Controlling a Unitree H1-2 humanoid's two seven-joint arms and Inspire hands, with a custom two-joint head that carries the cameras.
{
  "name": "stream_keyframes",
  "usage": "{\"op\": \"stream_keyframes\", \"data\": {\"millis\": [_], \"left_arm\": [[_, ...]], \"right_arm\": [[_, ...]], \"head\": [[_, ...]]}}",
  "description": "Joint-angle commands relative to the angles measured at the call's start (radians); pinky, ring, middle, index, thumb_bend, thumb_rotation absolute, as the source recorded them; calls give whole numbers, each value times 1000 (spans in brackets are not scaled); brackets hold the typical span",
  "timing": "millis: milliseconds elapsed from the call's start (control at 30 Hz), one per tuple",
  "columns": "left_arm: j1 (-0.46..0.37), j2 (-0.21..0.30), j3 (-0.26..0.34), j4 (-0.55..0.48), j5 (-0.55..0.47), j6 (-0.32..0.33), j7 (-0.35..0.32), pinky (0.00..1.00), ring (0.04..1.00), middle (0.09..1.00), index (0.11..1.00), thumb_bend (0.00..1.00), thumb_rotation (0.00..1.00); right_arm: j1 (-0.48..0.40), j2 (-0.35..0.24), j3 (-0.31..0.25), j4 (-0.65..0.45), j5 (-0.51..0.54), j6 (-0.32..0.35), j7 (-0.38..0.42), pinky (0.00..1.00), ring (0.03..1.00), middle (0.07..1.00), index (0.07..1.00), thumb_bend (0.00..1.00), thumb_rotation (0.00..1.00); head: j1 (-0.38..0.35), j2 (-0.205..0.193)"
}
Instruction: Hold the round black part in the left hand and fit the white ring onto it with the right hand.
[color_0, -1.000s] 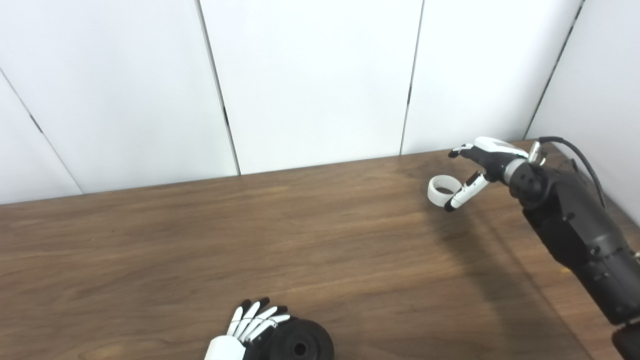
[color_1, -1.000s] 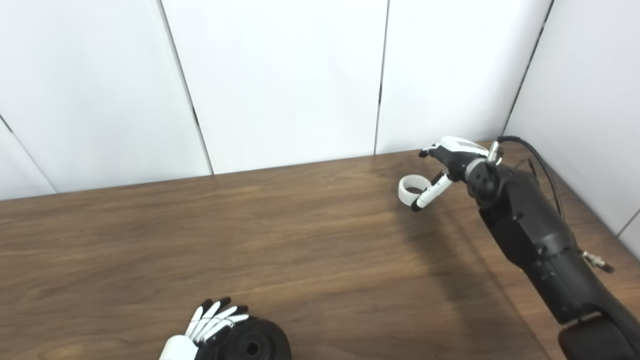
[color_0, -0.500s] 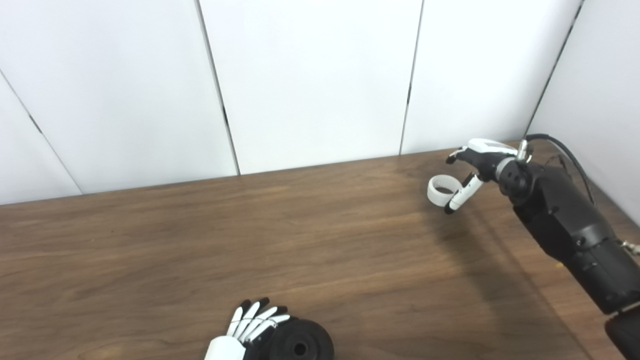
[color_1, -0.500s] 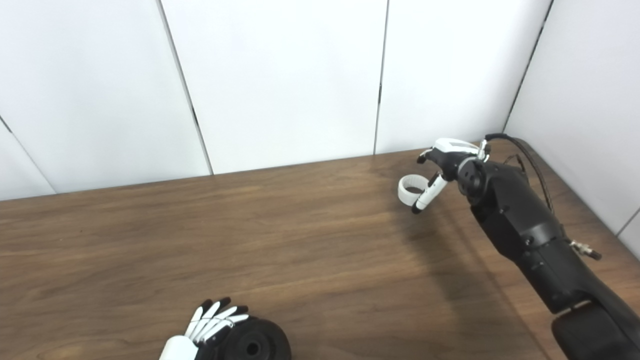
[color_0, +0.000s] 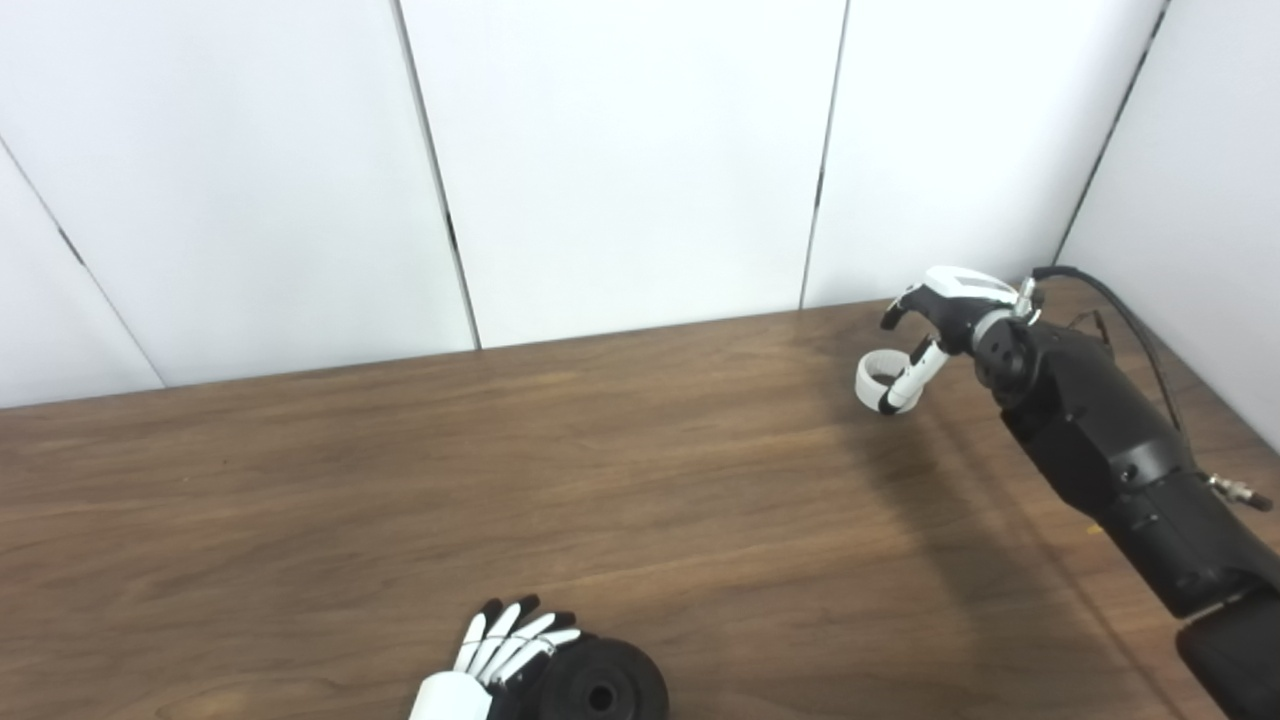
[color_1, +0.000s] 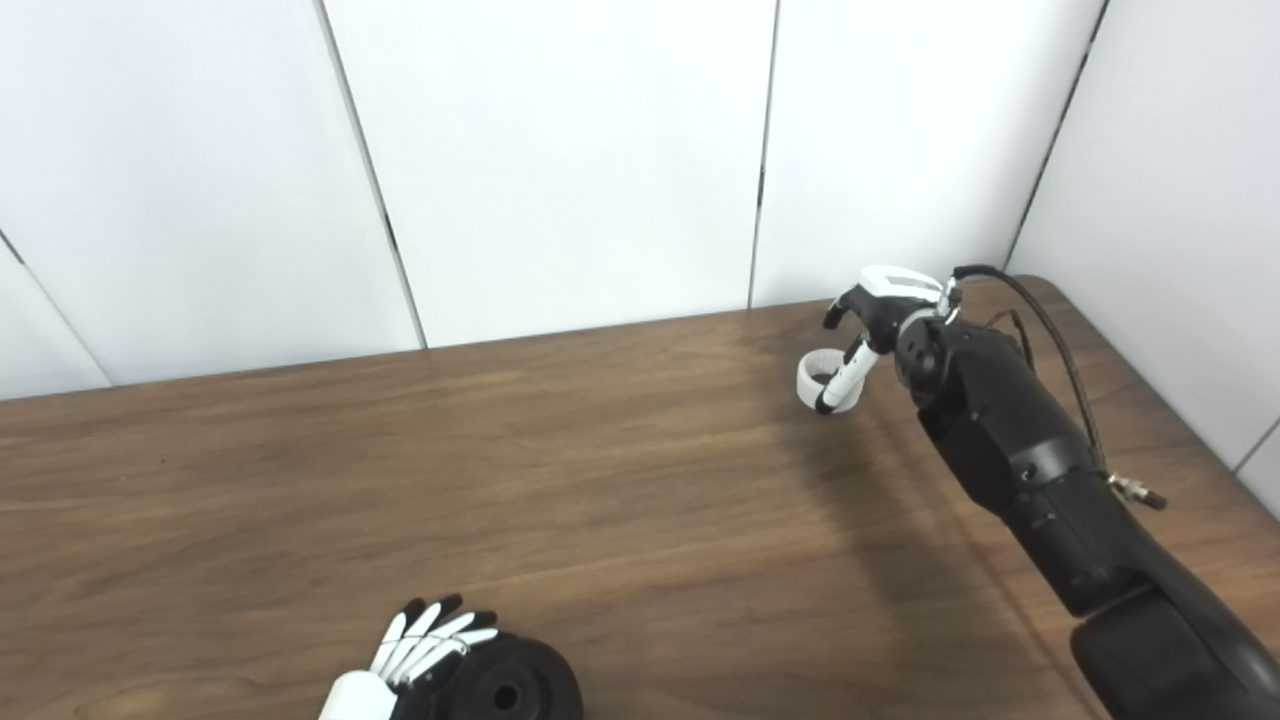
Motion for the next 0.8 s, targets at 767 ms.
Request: {"op": "stream_keyframes", "data": {"millis": [767], "left_arm": [[37,27,7,64,2,74,-90,1000,952,851,482,519,59]], "right_arm": [[-67,-30,83,1,-24,-10,-35,1000,995,962,739,910,231]], "head": [[1,3]]}}
